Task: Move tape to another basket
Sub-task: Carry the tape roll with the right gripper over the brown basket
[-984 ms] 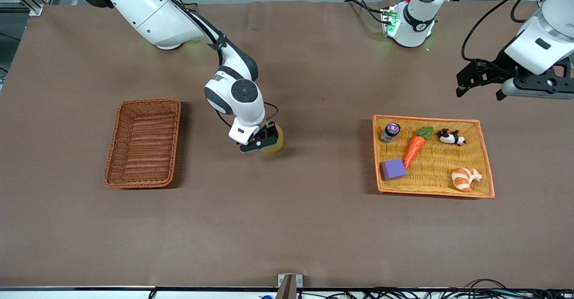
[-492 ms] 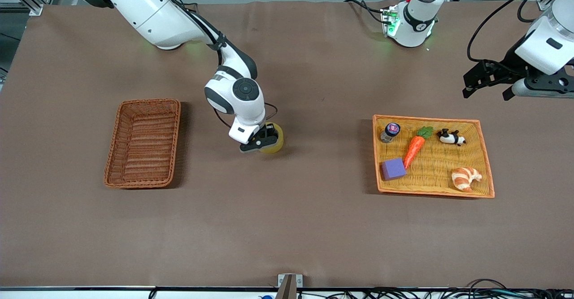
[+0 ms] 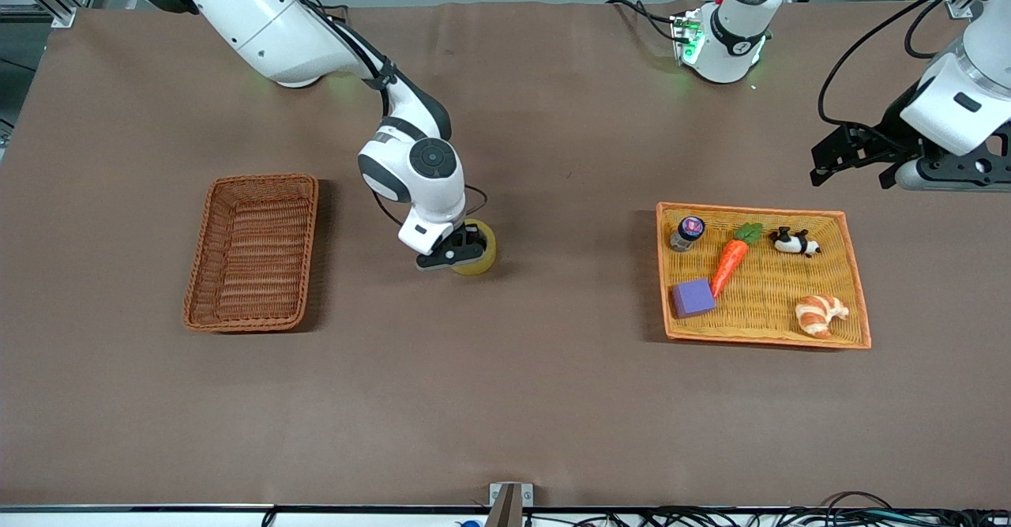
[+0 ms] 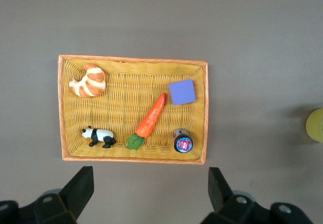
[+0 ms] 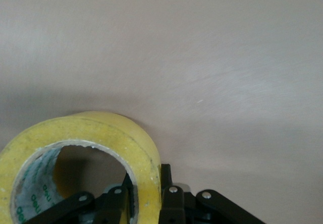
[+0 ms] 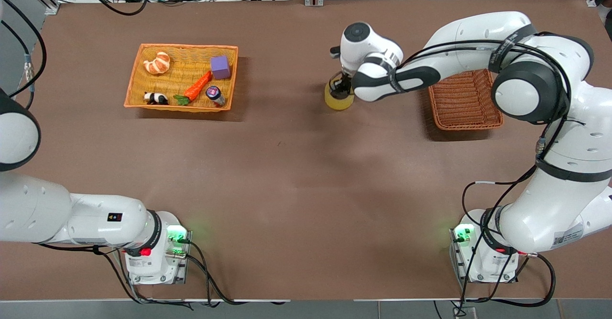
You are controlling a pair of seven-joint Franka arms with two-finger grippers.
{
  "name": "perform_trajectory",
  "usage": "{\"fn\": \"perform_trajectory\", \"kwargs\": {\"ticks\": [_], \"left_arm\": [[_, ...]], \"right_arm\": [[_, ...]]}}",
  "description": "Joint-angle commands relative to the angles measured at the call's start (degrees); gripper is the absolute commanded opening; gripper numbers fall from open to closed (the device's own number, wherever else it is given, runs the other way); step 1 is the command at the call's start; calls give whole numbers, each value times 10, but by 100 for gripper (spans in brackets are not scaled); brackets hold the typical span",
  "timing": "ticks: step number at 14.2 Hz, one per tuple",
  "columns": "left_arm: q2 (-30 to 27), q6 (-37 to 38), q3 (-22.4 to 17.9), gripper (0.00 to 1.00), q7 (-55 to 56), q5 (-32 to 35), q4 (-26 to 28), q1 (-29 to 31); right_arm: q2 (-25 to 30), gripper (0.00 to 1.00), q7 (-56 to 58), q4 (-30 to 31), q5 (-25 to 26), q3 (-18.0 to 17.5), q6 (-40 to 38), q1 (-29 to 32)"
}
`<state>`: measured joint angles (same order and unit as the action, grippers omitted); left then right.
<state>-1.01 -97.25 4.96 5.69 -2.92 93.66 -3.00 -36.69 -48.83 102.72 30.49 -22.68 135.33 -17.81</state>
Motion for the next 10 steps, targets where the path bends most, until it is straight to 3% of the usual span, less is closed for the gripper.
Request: {"fn": "perform_trajectory", "kwargs": {"ticks": [1,4,6,9,10], "left_arm": [[19,5,8,100,6,3,-29,4],[17,12,8,100,4,4,-26,4],[17,12,8,100,8,4,-24,-1],[17,12,27,100,35,5,-3,-1],[16,12,29,100,35,5,-1,2]], "right_arm": [[91,0,-22,3,-19,-24,-58,39],[165,0,19,4,-71,-6,-96,73],[207,0,97,7,-87,53,-124,76],[242,0,307,10,-194,176,-146,75],[248,0,366,18,-205,209,-149,76]]}}
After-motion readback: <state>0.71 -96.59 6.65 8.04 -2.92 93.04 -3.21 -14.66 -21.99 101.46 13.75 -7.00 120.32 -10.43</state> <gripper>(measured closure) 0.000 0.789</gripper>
